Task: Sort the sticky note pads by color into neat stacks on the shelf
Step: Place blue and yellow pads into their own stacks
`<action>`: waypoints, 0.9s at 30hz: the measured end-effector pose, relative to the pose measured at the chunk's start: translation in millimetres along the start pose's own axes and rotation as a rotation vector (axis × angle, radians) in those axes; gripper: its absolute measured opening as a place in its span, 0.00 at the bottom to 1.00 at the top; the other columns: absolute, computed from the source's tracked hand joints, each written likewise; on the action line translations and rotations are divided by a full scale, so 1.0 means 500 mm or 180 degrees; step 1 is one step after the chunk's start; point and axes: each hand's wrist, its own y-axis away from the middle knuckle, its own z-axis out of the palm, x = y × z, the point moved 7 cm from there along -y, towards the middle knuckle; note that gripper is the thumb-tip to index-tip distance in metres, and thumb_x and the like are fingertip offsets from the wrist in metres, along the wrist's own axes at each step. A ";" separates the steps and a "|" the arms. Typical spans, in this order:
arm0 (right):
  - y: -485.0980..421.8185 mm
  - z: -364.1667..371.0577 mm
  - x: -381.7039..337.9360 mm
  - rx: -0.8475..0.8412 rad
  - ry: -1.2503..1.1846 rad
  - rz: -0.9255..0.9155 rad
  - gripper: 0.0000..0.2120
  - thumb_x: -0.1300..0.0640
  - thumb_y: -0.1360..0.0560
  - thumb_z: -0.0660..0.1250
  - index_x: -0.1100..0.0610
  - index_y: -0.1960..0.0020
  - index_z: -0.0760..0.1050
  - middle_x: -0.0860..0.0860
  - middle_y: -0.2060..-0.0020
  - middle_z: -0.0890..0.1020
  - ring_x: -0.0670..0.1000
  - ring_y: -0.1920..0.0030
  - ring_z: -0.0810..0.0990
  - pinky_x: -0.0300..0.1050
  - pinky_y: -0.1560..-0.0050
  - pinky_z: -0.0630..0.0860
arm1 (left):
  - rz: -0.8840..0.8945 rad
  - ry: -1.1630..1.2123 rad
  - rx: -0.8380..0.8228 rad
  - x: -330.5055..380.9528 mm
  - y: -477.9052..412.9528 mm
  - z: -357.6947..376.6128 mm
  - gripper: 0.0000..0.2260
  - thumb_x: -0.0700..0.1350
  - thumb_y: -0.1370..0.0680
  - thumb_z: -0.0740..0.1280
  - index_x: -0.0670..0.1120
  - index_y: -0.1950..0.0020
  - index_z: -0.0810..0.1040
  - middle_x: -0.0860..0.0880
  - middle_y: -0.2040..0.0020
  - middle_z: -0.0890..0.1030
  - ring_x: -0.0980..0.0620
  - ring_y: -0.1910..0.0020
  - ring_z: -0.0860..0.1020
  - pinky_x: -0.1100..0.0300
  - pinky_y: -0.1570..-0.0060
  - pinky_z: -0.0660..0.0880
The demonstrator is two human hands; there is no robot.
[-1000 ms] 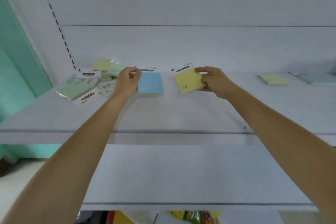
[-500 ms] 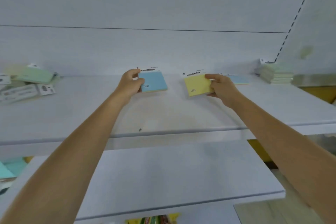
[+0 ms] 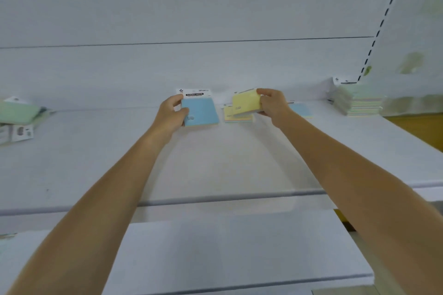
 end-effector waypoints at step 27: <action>-0.038 -0.294 0.099 -0.0238 0.3237 -0.0575 0.30 0.42 0.25 0.61 0.53 0.27 0.60 0.58 0.29 0.63 0.57 0.27 0.58 0.51 0.28 0.57 | 0.0236 -0.0018 -0.0347 0.053 -0.104 0.341 0.17 0.34 0.24 0.59 0.40 0.35 0.69 0.41 0.34 0.72 0.45 0.36 0.74 0.47 0.44 0.78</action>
